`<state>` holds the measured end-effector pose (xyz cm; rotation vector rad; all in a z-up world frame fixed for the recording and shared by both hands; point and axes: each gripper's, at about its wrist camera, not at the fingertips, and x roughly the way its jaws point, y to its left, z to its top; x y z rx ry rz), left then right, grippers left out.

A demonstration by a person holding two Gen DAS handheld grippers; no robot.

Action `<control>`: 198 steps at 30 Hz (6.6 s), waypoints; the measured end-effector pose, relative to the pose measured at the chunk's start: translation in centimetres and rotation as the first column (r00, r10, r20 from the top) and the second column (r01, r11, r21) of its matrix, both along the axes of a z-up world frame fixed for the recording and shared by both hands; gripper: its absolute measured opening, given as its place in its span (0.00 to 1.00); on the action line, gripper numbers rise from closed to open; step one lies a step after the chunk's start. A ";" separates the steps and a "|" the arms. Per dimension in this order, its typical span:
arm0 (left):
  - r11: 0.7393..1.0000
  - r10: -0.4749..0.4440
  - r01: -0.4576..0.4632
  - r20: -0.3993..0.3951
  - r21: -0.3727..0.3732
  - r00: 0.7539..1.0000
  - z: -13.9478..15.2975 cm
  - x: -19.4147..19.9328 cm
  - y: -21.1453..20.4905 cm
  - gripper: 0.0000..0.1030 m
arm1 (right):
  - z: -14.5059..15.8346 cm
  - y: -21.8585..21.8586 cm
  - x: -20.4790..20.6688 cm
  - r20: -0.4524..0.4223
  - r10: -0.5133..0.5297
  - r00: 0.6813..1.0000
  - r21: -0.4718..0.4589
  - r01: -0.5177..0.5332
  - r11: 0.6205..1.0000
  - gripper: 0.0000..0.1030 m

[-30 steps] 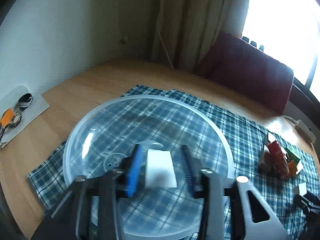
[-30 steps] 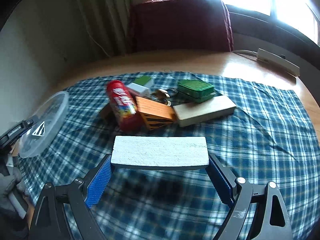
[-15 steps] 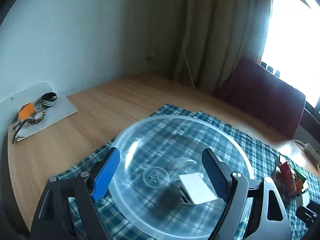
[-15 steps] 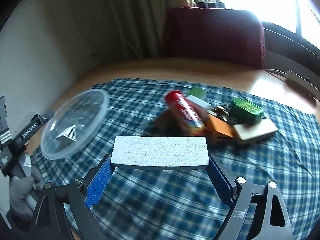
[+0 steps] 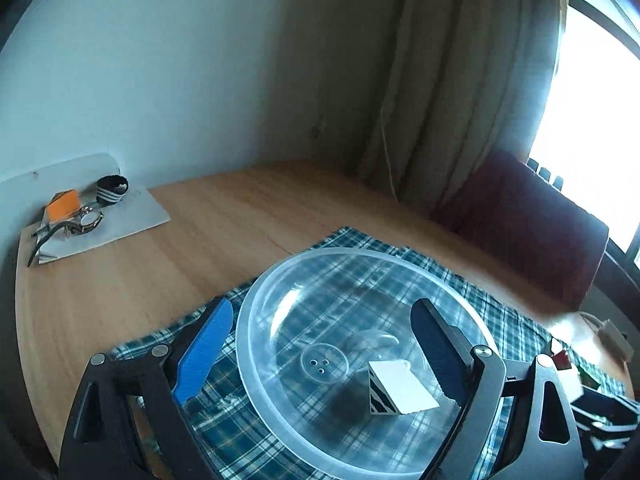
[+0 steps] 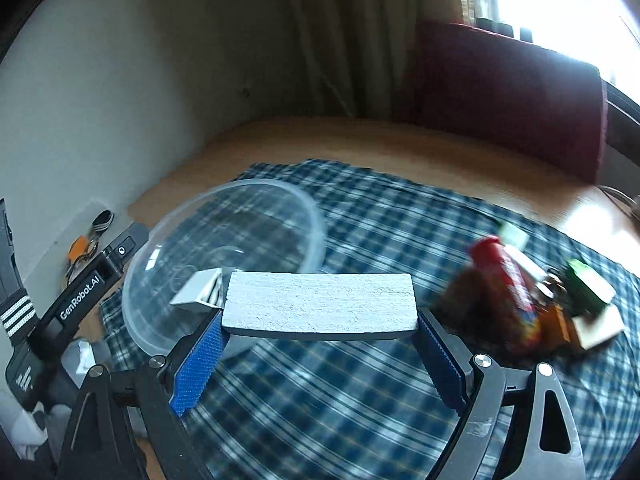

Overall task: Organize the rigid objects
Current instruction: 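Lower white foam block into clear bowl and open right tool, then return right tool to pile and grasp light wooden plank, then grasp brown wooden block with left tool while right tool holds wooden plank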

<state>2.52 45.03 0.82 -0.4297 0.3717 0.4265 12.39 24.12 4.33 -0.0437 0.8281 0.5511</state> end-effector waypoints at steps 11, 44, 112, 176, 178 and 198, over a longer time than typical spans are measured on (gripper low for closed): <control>0.999 0.034 -0.034 0.009 -0.026 0.999 -0.1 -0.3 0.7 0.91 | -0.3 3.8 0.6 0.002 0.070 0.998 -0.008 -0.070 0.998 0.91; 0.998 0.047 -0.047 0.007 -0.032 0.999 -0.6 -0.3 0.6 0.98 | -1.3 -1.0 0.0 0.029 -0.040 0.999 -0.007 0.040 0.999 0.94; 0.864 -0.477 0.499 -0.209 0.066 0.854 2.4 8.0 -16.7 0.98 | -5.3 -20.6 6.8 -0.031 -0.336 0.941 -0.173 0.327 0.929 0.77; 0.623 -0.686 0.776 -0.411 0.096 0.601 -0.8 11.8 -25.1 0.98 | -4.4 -23.3 6.1 -0.038 -0.289 0.957 -0.201 0.276 0.940 0.94; 0.589 -0.681 0.797 -0.447 0.135 0.579 -0.9 12.1 -26.2 0.98 | -4.4 -23.4 6.1 -0.045 -0.293 0.955 -0.196 0.279 0.940 0.94; 0.495 -0.665 0.846 -0.540 0.199 0.516 -2.3 17.4 -28.1 0.98 | -4.3 -24.4 5.8 -0.082 -0.337 0.938 -0.163 0.321 0.933 0.94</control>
